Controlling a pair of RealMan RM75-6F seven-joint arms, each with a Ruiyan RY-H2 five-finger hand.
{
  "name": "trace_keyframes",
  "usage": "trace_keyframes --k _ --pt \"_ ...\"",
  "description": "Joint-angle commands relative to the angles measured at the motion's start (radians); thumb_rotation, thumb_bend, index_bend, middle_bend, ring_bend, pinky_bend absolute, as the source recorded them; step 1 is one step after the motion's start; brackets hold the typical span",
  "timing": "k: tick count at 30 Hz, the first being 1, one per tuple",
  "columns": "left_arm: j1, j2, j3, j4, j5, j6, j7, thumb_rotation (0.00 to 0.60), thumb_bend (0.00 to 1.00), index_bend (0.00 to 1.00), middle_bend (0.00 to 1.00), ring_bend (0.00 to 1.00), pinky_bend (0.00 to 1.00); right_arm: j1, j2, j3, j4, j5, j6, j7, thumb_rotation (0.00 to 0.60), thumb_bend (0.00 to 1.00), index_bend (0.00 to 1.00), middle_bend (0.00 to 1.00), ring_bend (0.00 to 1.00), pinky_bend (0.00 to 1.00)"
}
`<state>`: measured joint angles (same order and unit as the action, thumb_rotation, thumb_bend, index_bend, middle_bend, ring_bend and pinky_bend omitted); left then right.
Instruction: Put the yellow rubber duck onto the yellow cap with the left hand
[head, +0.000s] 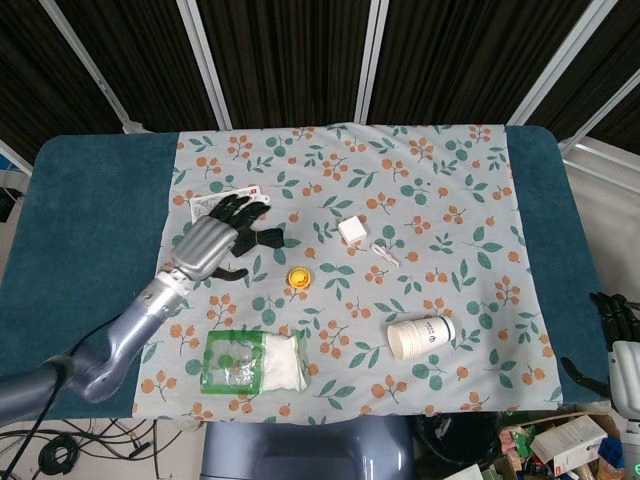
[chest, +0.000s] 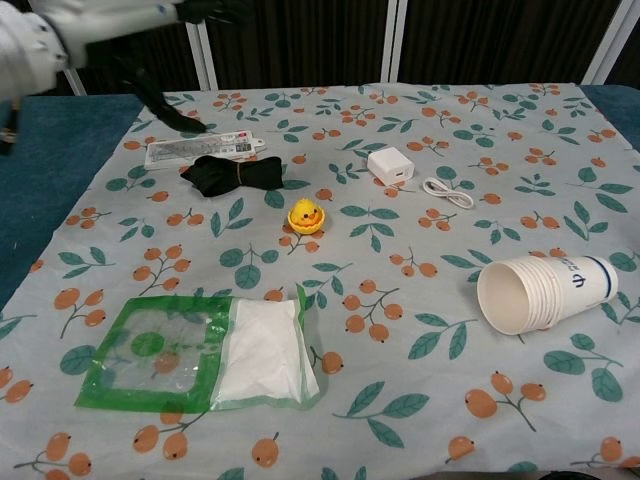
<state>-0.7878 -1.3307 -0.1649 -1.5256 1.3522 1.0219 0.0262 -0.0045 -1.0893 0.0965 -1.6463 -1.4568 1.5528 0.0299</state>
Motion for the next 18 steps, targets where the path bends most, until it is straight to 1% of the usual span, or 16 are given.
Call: trace_keyframes --k 1,2,4,7,9,12,15,18 --pt "0.186 0.162 0.080 -0.161 -0.001 0.186 0.059 0.600 0.16 0.04 0.05 0.00 0.00 0.001 -0.001 -0.001 0.000 -0.004 0.001 -0.003 0.600 0.12 0.09 0.08 0.09 0.18" --pt "0.216 0.180 0.095 -0.169 0.006 0.219 0.061 0.600 0.16 0.04 0.05 0.00 0.00 0.001 -0.002 -0.002 0.001 -0.006 0.001 -0.006 0.600 0.12 0.09 0.08 0.09 0.18" --pt "0.296 0.225 0.142 -0.182 0.028 0.296 0.055 0.600 0.16 0.03 0.03 0.00 0.00 0.002 -0.003 -0.003 0.001 -0.010 0.002 -0.009 0.600 0.12 0.09 0.08 0.09 0.18" --pt "0.374 0.260 0.185 -0.189 0.045 0.357 0.003 0.600 0.15 0.03 0.02 0.00 0.00 0.003 -0.004 -0.003 0.001 -0.013 0.004 -0.011 0.600 0.12 0.09 0.08 0.09 0.18" --pt "0.427 0.276 0.214 -0.181 0.058 0.395 -0.056 0.600 0.15 0.03 0.02 0.00 0.00 0.003 -0.004 -0.004 -0.002 -0.017 0.005 -0.015 0.600 0.12 0.09 0.08 0.09 0.18" --pt "0.501 0.279 0.249 -0.132 0.076 0.444 -0.174 0.600 0.15 0.03 0.01 0.00 0.00 0.001 -0.004 -0.009 -0.007 -0.027 0.010 -0.019 0.600 0.12 0.09 0.08 0.09 0.18" --pt "0.548 0.272 0.258 -0.069 0.077 0.477 -0.234 0.600 0.15 0.05 0.01 0.00 0.00 -0.001 -0.004 -0.011 -0.008 -0.031 0.014 -0.020 0.600 0.12 0.09 0.08 0.09 0.18" --pt "0.575 0.272 0.252 -0.011 0.077 0.495 -0.286 0.600 0.15 0.05 0.00 0.00 0.00 -0.001 -0.004 -0.011 -0.009 -0.031 0.014 -0.021 0.600 0.12 0.09 0.08 0.09 0.18"
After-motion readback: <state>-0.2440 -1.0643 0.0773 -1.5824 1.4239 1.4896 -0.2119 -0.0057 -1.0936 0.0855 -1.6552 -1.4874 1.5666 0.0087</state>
